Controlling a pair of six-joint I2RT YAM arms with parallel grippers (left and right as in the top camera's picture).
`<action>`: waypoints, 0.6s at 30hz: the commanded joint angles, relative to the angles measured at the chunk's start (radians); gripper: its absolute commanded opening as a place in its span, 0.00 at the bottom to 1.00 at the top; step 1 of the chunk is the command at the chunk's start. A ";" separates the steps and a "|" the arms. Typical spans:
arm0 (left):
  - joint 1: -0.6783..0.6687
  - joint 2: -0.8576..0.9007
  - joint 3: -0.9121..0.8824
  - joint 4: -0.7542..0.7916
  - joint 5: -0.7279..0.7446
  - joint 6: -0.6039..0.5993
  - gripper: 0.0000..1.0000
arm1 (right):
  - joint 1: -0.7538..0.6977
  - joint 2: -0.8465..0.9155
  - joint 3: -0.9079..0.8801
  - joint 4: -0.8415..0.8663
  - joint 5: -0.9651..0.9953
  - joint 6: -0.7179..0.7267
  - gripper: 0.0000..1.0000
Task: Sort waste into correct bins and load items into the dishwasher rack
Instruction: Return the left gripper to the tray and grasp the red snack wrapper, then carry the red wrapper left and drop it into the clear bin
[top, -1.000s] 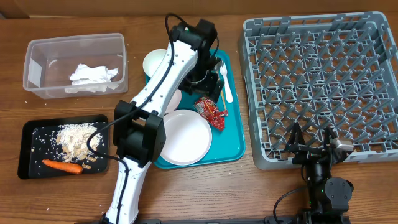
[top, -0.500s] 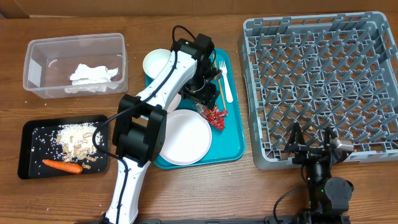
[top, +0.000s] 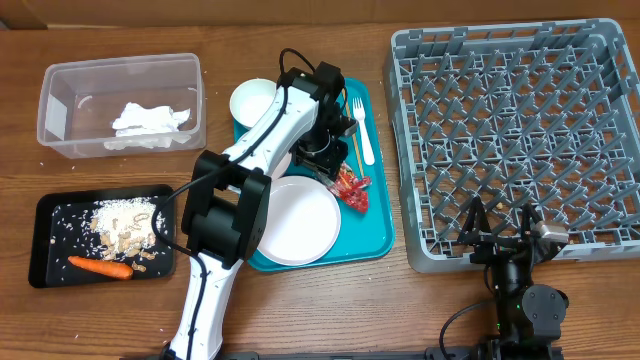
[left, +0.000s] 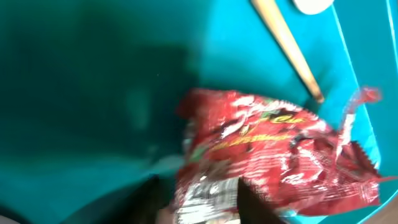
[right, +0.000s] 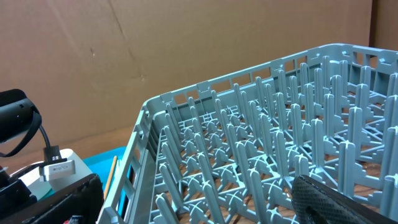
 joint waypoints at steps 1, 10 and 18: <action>-0.005 -0.002 0.006 -0.009 0.013 -0.046 0.04 | -0.004 -0.008 -0.010 0.006 -0.002 -0.006 1.00; -0.010 -0.006 0.300 -0.154 0.090 -0.074 0.04 | -0.004 -0.008 -0.010 0.006 -0.002 -0.006 1.00; 0.090 -0.009 0.759 -0.287 0.052 -0.181 0.04 | -0.004 -0.008 -0.010 0.006 -0.002 -0.006 1.00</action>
